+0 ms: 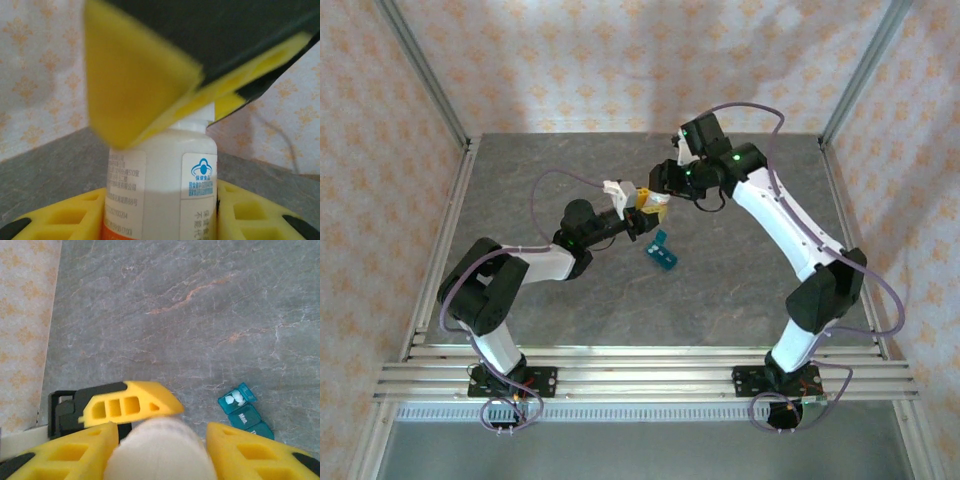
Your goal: Sort the pills into containers
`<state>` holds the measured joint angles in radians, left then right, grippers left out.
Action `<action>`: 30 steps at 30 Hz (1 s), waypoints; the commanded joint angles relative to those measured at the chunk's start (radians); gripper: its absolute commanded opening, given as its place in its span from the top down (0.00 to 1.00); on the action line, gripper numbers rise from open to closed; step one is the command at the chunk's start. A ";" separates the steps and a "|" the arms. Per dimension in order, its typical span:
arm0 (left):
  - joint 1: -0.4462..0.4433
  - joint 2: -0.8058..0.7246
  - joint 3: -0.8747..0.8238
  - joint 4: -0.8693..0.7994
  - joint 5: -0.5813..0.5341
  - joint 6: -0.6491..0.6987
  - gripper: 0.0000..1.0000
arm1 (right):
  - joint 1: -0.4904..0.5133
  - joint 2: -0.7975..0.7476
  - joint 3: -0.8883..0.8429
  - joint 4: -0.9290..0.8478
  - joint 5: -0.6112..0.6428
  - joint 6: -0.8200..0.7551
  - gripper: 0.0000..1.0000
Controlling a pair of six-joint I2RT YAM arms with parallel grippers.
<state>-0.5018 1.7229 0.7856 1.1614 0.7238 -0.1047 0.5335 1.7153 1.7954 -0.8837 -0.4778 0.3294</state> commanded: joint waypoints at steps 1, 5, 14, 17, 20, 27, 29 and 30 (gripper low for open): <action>-0.012 -0.009 0.034 0.111 0.020 0.011 1.00 | 0.016 0.036 0.043 -0.041 0.005 0.008 0.48; -0.011 -0.009 0.026 0.112 0.019 0.013 1.00 | 0.016 0.051 0.089 -0.055 0.005 0.003 0.42; -0.011 -0.009 0.019 0.112 0.017 0.012 1.00 | 0.016 0.060 0.191 -0.088 -0.009 -0.046 0.21; -0.011 -0.008 0.017 0.113 0.017 0.013 1.00 | 0.014 0.053 0.211 -0.100 -0.012 -0.071 0.18; -0.011 -0.009 0.015 0.112 0.018 0.011 1.00 | 0.003 0.043 0.224 -0.116 -0.009 -0.097 0.16; -0.011 -0.012 0.016 0.113 0.016 0.011 1.00 | -0.055 -0.008 0.186 -0.118 -0.049 -0.169 0.17; -0.011 -0.015 0.015 0.113 0.019 0.011 1.00 | -0.072 -0.041 0.145 -0.096 -0.065 -0.205 0.17; -0.011 -0.016 0.016 0.112 0.019 0.011 1.00 | -0.079 -0.056 0.128 -0.089 -0.087 -0.227 0.18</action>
<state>-0.5106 1.7237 0.7868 1.2182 0.7261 -0.1047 0.4728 1.7409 1.9568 -0.9810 -0.5163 0.1864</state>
